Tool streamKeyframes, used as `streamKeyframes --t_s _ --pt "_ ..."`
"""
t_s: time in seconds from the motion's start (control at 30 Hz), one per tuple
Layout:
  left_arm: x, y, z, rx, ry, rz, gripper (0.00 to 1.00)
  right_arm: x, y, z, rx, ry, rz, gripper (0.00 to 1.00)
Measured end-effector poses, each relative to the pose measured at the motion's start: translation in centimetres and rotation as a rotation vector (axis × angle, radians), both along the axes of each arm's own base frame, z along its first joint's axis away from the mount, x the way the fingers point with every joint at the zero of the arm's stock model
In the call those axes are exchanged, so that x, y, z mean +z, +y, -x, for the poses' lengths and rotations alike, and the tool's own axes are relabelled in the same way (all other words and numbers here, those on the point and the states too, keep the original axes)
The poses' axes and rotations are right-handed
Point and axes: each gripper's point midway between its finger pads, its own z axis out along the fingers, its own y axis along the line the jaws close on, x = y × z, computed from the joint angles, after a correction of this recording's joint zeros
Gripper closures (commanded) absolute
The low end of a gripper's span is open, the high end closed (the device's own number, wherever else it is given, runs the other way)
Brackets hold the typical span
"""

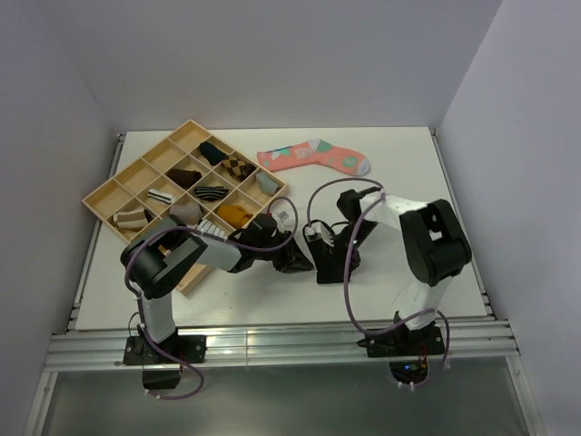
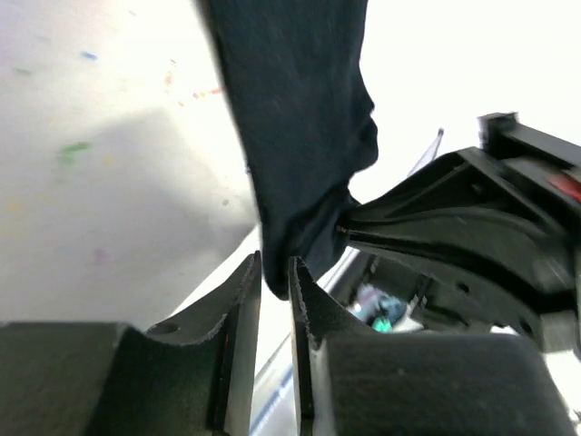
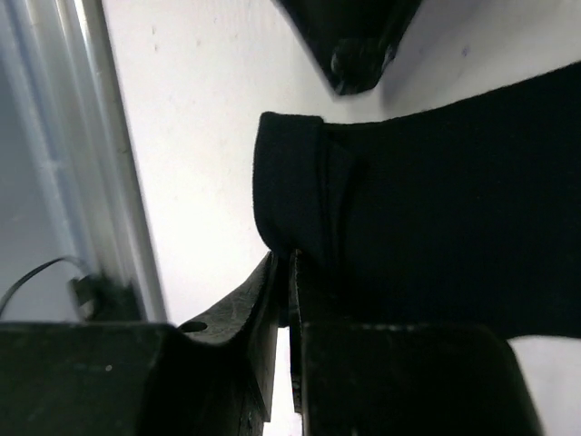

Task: Roll the socks
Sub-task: Roll the sock at the center of the board.

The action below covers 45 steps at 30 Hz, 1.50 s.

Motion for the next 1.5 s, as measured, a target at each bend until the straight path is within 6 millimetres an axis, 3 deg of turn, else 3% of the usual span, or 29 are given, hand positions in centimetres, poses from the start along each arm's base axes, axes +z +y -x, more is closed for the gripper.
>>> streamKeyframes --t_s 0.23,0.43,0.6,0.9,1.17,1.5 --pt "1.1 0.2 -1.3 0.081 -0.221 -0.022 0.69 0.0 -0.5 -0.2 -0.042 0.24 0.019 0.88" --pt "3.8 -1.8 -1.5 0.049 -0.543 -0.019 0.65 -0.2 -0.6 -0.6 -0.083 0.371 0.018 0.88" --pt "4.8 -3.2 -1.5 -0.004 -0.681 0.036 0.66 -0.4 -0.6 -0.5 -0.105 0.44 0.019 0.88" --pt "0.8 -4.5 0.1 -0.13 -0.676 0.091 0.63 -0.2 -0.5 -1.3 -0.145 0.467 0.017 0.89" --pt "1.9 -5.2 1.0 -0.175 -0.698 0.171 0.59 0.0 -0.5 -2.2 -0.18 0.461 0.016 0.89" --pt "1.3 -5.5 1.0 -0.19 -0.704 0.165 0.58 0.1 -0.7 -2.6 -0.209 0.465 0.019 0.89"
